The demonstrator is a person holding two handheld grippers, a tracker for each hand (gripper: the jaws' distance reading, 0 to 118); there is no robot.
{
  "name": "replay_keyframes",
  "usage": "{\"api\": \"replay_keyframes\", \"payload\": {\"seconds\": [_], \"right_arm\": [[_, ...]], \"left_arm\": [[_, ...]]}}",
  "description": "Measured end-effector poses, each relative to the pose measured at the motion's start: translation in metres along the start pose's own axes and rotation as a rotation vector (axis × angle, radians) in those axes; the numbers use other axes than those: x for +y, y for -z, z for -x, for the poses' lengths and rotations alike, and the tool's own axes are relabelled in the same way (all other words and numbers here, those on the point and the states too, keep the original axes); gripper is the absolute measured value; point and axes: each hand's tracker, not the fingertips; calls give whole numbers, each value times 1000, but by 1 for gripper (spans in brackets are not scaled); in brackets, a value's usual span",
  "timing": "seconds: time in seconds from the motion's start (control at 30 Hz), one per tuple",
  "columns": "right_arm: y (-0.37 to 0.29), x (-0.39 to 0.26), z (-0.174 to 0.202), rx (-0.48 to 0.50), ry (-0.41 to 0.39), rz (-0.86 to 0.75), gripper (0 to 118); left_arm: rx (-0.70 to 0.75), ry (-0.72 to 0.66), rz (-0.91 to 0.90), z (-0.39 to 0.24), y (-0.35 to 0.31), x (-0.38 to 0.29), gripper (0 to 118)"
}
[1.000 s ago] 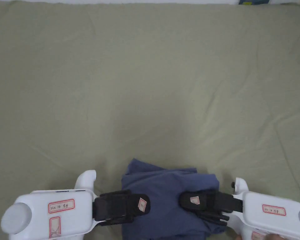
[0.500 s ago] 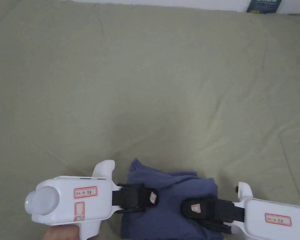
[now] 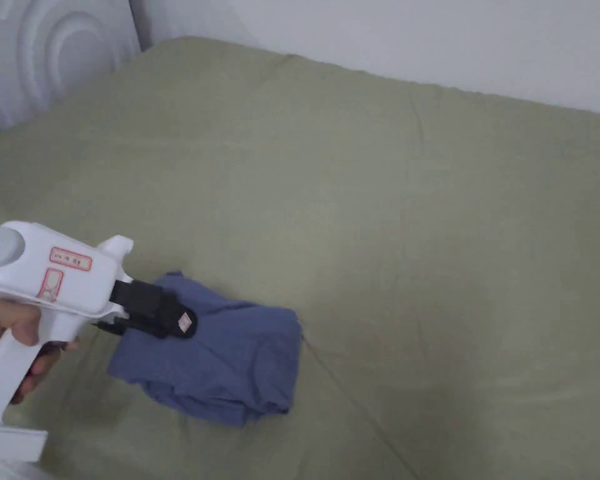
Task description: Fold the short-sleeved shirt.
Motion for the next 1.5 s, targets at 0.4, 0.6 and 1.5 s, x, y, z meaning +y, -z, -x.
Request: {"api": "replay_keyframes", "payload": {"seconds": [0.4,0.6,1.5], "right_arm": [[1,15,6,-26,-7,-44,0],[-18,13,31,-170,-146,-123,0],[-101,-64,166,-855,-772,-824,1]], "left_arm": [[81,32,-77,13,-19,35,115],[230,82,-288,-33,-48,-16,6],[247,579,-942,-396,33,-252,0]]}}
